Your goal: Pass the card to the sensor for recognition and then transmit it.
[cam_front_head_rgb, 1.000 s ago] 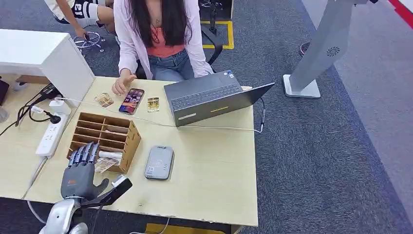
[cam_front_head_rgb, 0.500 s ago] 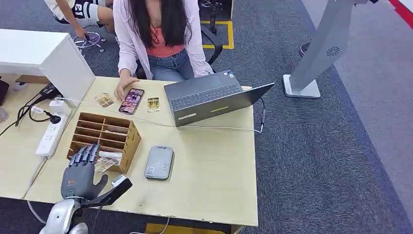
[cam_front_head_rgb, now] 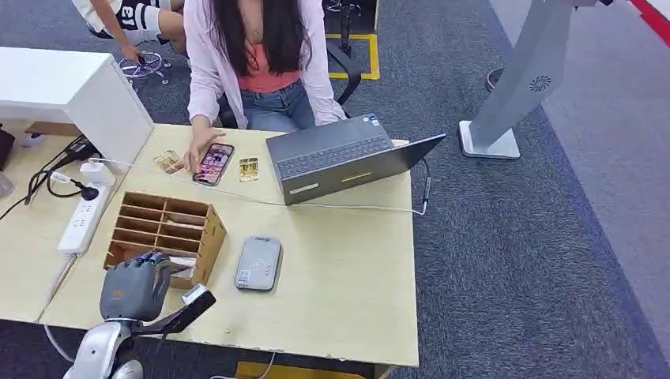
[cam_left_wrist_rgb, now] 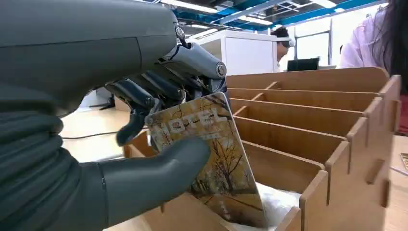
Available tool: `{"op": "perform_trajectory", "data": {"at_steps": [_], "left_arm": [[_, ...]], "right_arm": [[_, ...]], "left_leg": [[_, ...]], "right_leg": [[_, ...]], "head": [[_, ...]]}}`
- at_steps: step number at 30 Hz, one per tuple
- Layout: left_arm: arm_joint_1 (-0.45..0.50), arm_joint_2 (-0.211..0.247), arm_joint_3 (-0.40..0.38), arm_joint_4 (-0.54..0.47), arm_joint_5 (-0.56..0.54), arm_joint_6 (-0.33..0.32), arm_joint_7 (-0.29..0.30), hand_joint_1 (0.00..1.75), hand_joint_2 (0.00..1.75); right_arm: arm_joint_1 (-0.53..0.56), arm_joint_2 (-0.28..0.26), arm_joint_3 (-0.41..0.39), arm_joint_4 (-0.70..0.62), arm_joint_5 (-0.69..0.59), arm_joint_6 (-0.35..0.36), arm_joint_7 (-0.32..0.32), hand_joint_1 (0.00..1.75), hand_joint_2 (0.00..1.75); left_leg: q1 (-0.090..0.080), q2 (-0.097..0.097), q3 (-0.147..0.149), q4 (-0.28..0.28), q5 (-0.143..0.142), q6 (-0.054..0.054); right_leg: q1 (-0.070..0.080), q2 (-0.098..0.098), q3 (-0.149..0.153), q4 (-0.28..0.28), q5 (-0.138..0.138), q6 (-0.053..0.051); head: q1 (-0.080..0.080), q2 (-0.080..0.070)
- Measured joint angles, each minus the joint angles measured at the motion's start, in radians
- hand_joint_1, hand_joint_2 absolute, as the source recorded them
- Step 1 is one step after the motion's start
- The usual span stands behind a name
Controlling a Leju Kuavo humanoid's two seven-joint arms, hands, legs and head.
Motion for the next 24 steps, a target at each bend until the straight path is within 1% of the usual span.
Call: {"op": "perform_trajectory", "data": {"at_steps": [8,13,22,24], "left_arm": [[-0.001,-0.001,0.000,0.000,0.009,0.000,-0.003,1.75,1.75],[-0.022,-0.002,0.000,0.004,0.009,0.001,-0.006,1.75,1.75],[-0.123,0.004,0.007,0.017,0.019,0.004,-0.024,1.75,1.75],[-0.156,0.005,0.007,0.017,0.033,0.002,-0.036,1.75,1.75]], "right_arm": [[0.000,0.000,0.000,0.000,0.004,0.000,-0.002,0.00,1.75],[0.000,0.000,0.000,0.000,0.008,0.000,-0.005,0.00,1.75],[0.000,0.000,0.000,0.000,0.013,0.000,-0.009,0.00,1.75],[-0.001,0.000,0.000,0.000,0.013,-0.001,-0.012,0.00,1.75]], "left_leg": [[0.000,0.000,0.000,0.000,0.000,0.000],[0.000,0.000,0.000,0.000,0.000,0.000],[0.000,-0.001,0.000,0.000,0.001,0.000],[0.000,-0.001,0.000,0.000,0.001,0.000]], "right_leg": [[0.000,0.000,0.000,0.000,0.000,0.000],[0.000,0.000,0.000,0.000,0.000,0.000],[0.000,-0.001,0.000,0.000,0.001,-0.001],[0.000,-0.001,0.000,0.000,0.001,-0.001]], "head": [[0.000,0.000],[0.000,0.000],[0.000,0.000],[0.000,0.000]]}}
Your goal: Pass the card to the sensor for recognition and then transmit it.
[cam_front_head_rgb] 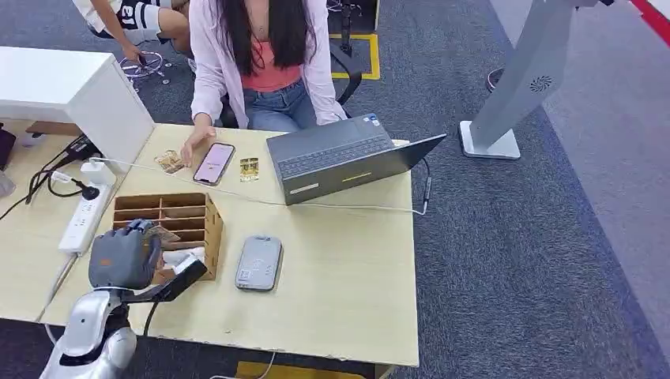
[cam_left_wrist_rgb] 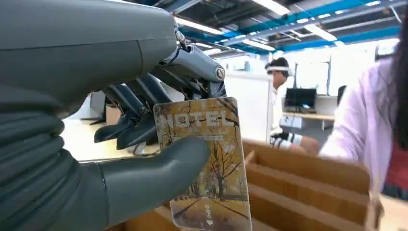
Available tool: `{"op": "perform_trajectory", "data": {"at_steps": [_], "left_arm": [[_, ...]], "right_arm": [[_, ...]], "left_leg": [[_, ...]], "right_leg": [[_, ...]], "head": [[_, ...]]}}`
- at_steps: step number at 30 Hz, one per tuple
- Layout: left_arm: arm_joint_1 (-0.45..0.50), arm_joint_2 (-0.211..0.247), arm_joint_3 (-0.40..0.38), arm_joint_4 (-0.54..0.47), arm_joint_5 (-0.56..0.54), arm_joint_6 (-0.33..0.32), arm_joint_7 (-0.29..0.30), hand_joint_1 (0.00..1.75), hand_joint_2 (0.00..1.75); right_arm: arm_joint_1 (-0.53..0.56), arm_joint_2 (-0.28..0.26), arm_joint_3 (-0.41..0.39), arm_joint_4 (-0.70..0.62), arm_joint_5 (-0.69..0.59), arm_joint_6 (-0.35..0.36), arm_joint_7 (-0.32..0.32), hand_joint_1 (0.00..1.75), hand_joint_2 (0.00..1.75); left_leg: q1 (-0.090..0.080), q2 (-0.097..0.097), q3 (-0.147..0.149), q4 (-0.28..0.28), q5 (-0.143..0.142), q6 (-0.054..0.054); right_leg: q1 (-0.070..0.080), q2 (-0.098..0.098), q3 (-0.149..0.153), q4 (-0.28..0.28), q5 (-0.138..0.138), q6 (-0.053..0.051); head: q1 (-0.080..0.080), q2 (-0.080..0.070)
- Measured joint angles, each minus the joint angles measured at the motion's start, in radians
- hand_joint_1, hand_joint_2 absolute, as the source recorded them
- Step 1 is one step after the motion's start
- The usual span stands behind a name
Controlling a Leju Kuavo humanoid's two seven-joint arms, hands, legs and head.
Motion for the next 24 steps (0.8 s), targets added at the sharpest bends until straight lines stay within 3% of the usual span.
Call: {"op": "perform_trajectory", "data": {"at_steps": [10,20,24], "left_arm": [[-0.262,0.023,0.000,-0.023,0.124,-0.083,-0.023,1.75,1.75],[-0.375,0.029,0.000,-0.021,0.140,-0.090,-0.020,1.75,1.75],[-0.474,0.027,-0.001,0.057,0.084,-0.079,0.004,1.75,1.75]], "right_arm": [[0.000,0.000,0.000,0.000,-0.003,-0.003,-0.013,0.00,1.75],[-0.001,0.000,0.000,0.000,0.008,0.000,-0.015,0.00,1.75],[-0.003,0.000,0.001,0.000,0.032,0.009,-0.018,0.00,1.75]], "left_leg": [[0.000,0.000,0.000,0.000,0.001,-0.001],[0.000,0.000,0.000,0.000,0.001,-0.001],[0.000,0.000,0.000,0.001,0.001,0.000]], "right_leg": [[0.000,0.000,0.000,0.000,0.001,0.001],[0.000,0.001,0.000,0.000,0.001,0.001],[0.000,0.000,-0.001,0.000,0.001,0.001]], "head": [[0.000,0.000],[0.000,0.000],[0.000,0.000]]}}
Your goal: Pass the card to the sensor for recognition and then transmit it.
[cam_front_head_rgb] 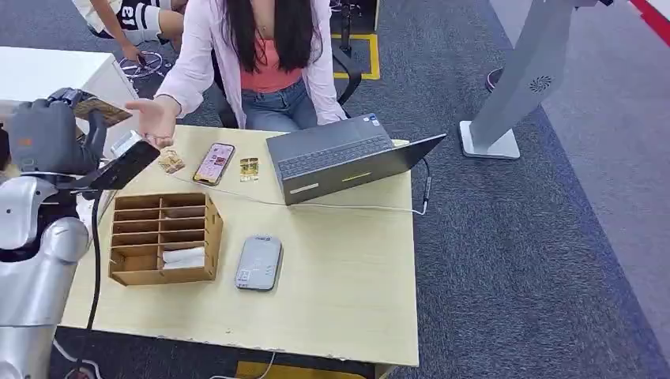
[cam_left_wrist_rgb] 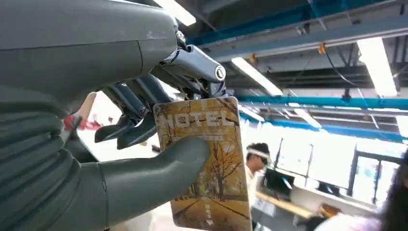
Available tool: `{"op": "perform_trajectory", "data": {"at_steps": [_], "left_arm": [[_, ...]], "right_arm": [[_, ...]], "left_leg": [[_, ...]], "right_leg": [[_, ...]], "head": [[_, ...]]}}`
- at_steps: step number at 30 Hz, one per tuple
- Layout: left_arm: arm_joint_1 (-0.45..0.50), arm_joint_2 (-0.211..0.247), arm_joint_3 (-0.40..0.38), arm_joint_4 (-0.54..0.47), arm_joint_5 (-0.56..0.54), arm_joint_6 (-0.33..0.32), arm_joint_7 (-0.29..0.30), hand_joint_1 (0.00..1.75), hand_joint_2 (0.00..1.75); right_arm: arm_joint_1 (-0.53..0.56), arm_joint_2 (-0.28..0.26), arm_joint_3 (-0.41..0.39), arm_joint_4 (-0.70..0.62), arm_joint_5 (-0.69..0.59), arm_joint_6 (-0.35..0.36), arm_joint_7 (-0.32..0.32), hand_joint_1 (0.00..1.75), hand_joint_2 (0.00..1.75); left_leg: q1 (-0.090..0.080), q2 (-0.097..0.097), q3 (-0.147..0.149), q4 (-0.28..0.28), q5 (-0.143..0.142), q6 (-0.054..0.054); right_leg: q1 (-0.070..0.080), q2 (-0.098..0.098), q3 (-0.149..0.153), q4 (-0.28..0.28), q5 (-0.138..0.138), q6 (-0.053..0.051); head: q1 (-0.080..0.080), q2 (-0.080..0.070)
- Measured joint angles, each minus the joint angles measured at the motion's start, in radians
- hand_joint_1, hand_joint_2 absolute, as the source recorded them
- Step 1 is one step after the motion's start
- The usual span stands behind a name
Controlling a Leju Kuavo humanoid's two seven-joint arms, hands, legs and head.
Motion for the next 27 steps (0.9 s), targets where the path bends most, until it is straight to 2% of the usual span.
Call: {"op": "perform_trajectory", "data": {"at_steps": [2,7,13,14,15,20,27], "left_arm": [[-0.086,-0.002,0.000,0.089,-0.036,0.014,0.012,1.75,1.75],[-0.286,-0.005,0.000,0.383,-0.109,0.045,0.047,1.75,1.75],[-0.332,-0.004,0.000,0.540,-0.112,0.086,0.044,1.75,1.75],[-0.335,-0.004,0.000,0.557,-0.112,0.086,0.045,0.52,1.75],[-0.336,-0.005,0.000,0.573,-0.112,0.086,0.046,0.00,1.75],[-0.337,-0.005,0.001,0.614,-0.111,0.117,0.047,0.00,1.75],[-0.338,-0.005,0.002,0.644,-0.110,0.126,0.049,0.00,1.75]], "right_arm": [[-0.004,0.000,0.003,0.000,0.015,0.010,-0.003,0.00,1.75],[-0.005,0.003,0.015,0.000,0.037,0.025,-0.008,0.00,1.75],[-0.006,0.005,0.026,0.000,0.040,0.028,0.006,0.00,1.75],[-0.006,0.005,0.027,0.000,0.040,0.028,0.006,0.00,1.75],[-0.007,0.006,0.027,0.000,0.040,0.028,0.007,0.00,1.75],[-0.007,0.006,0.027,0.000,0.040,0.027,0.004,0.00,1.75],[-0.007,0.007,0.027,0.000,0.038,0.026,0.003,0.00,1.75]], "left_leg": [[0.000,0.000,0.000,0.000,0.001,0.000],[0.000,0.001,0.000,0.000,0.002,-0.001],[0.000,0.001,0.000,0.000,0.002,-0.001],[0.000,0.001,0.000,0.000,0.002,-0.001],[0.000,0.001,0.000,0.000,0.002,-0.001],[0.000,0.001,0.000,0.000,0.002,-0.001],[0.000,0.001,0.000,0.000,0.002,-0.001]], "right_leg": [[0.000,0.000,0.000,0.000,0.001,0.000],[0.000,0.001,0.000,0.000,0.003,-0.001],[0.000,0.001,0.000,0.000,0.003,-0.001],[0.000,0.001,0.000,0.000,0.003,-0.001],[0.000,0.001,0.000,0.000,0.003,-0.001],[0.000,0.001,0.000,0.000,0.003,0.000],[0.000,0.001,0.000,0.000,0.003,0.000]], "head": [[0.000,0.000],[0.000,0.000],[-0.001,0.000],[-0.001,0.000],[-0.001,0.000],[-0.001,0.000],[-0.001,0.000]]}}
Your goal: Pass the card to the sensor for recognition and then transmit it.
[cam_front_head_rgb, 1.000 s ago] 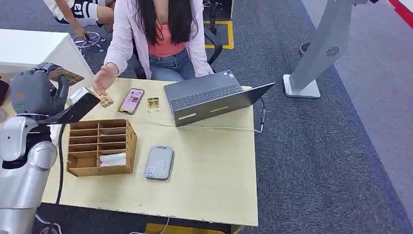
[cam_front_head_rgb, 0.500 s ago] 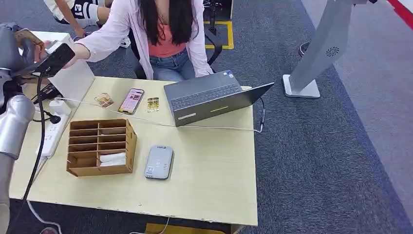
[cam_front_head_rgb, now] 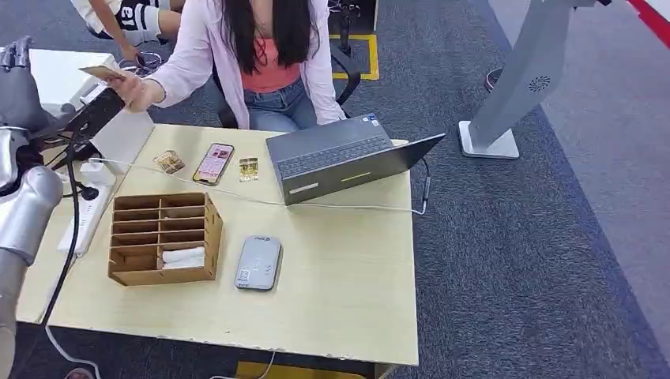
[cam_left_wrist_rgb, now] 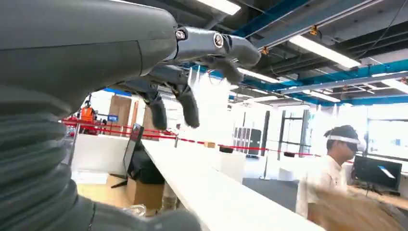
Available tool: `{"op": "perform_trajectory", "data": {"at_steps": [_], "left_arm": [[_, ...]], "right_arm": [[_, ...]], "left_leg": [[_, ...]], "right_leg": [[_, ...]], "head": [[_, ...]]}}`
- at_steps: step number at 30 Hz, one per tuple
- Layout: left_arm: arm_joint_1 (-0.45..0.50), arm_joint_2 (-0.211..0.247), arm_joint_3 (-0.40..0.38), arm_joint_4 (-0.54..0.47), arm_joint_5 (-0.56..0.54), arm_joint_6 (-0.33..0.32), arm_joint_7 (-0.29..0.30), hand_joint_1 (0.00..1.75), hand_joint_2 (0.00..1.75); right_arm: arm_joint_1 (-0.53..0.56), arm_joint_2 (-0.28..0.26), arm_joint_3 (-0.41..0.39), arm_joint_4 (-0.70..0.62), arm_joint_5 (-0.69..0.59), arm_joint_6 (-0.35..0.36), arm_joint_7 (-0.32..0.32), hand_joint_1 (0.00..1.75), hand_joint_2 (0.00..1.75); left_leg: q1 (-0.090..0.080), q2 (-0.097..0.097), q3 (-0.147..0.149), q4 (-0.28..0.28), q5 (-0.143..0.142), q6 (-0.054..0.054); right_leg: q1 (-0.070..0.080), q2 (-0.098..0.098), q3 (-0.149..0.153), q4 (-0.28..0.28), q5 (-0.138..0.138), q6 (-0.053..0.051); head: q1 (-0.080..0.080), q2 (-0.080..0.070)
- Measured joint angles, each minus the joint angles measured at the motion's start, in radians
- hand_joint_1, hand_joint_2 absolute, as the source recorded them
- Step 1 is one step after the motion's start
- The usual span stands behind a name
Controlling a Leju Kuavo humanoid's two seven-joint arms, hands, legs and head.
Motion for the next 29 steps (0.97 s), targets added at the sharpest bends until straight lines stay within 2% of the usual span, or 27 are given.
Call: {"op": "perform_trajectory", "data": {"at_steps": [5,9,11,12,15,20,22,23,26,28,29], "left_arm": [[0.005,0.000,0.011,0.005,0.014,0.064,-0.043,0.00,1.75],[0.041,-0.005,0.034,-0.029,0.039,0.112,-0.104,0.00,1.75],[0.079,-0.005,0.043,-0.070,0.076,0.131,-0.153,0.00,1.75],[0.124,-0.005,0.054,-0.123,0.104,0.137,-0.182,0.00,1.75],[0.319,-0.002,0.078,-0.374,0.221,0.133,-0.247,0.00,1.75],[0.591,0.018,0.128,-0.703,0.333,0.132,-0.292,0.00,1.75],[0.719,0.026,0.170,-0.844,0.451,0.116,-0.358,0.00,1.75],[0.789,0.026,0.193,-0.910,0.529,0.089,-0.403,0.00,1.75],[1.035,0.008,0.284,-1.127,0.788,-0.068,-0.571,0.00,1.75],[1.130,-0.011,0.332,-1.210,0.824,-0.100,-0.613,0.00,1.75],[1.155,-0.016,0.346,-1.236,0.827,-0.109,-0.615,0.00,1.75]], "right_arm": [[0.000,0.000,0.000,0.000,-0.001,0.000,0.002,0.00,1.75],[0.000,0.000,0.000,0.000,-0.009,0.000,0.005,0.00,1.75],[0.000,0.000,0.000,0.000,-0.017,-0.006,0.007,0.00,1.75],[0.000,0.001,-0.001,0.000,-0.024,-0.008,0.009,0.00,1.75],[0.004,0.002,-0.011,0.000,-0.043,-0.020,0.021,0.00,1.75],[0.011,0.002,-0.031,0.000,-0.058,-0.026,0.024,0.00,1.75],[0.012,0.004,-0.043,0.000,-0.068,-0.034,0.021,0.00,1.75],[0.013,0.005,-0.050,0.000,-0.073,-0.037,0.020,0.00,1.75],[0.020,0.007,-0.071,0.000,-0.086,-0.041,0.014,0.00,1.75],[0.024,0.007,-0.081,0.000,-0.088,-0.041,0.011,0.00,1.75],[0.024,0.007,-0.082,0.000,-0.088,-0.041,0.011,0.00,1.75]], "left_leg": [[0.000,0.000,0.000,0.000,0.000,0.000],[0.000,0.000,0.000,0.000,0.000,0.000],[0.000,0.000,0.000,0.000,0.000,0.000],[-0.001,0.001,0.001,-0.001,0.000,0.000],[-0.001,0.003,0.001,-0.001,-0.001,0.001],[-0.001,0.003,0.000,-0.001,-0.003,0.001],[-0.001,0.006,0.001,-0.001,-0.004,0.001],[-0.001,0.008,0.001,-0.001,-0.005,0.001],[-0.001,0.009,0.002,-0.001,-0.007,0.001],[-0.001,0.007,0.001,-0.001,-0.008,0.002],[-0.001,0.002,0.000,-0.001,-0.008,0.002]], "right_leg": [[0.000,0.000,0.000,0.000,0.000,0.000],[0.000,0.000,0.000,0.000,0.000,0.000],[0.000,0.000,0.000,0.000,0.000,0.000],[-0.001,0.001,0.001,0.000,0.000,0.000],[-0.002,0.003,0.000,0.000,-0.001,0.000],[-0.002,0.005,0.000,0.000,-0.002,0.001],[-0.002,0.007,0.000,0.000,-0.003,0.001],[-0.002,0.008,0.000,0.000,-0.003,0.001],[-0.002,0.009,-0.001,-0.001,-0.005,0.001],[-0.002,0.007,-0.001,-0.001,-0.007,0.003],[-0.002,0.003,-0.001,-0.001,-0.007,0.003]], "head": [[0.000,0.000],[0.000,0.000],[0.000,0.000],[0.000,0.000],[0.000,0.000],[0.002,0.000],[0.000,0.000],[0.000,0.000],[0.000,0.000],[0.000,0.000],[0.001,0.000]]}}
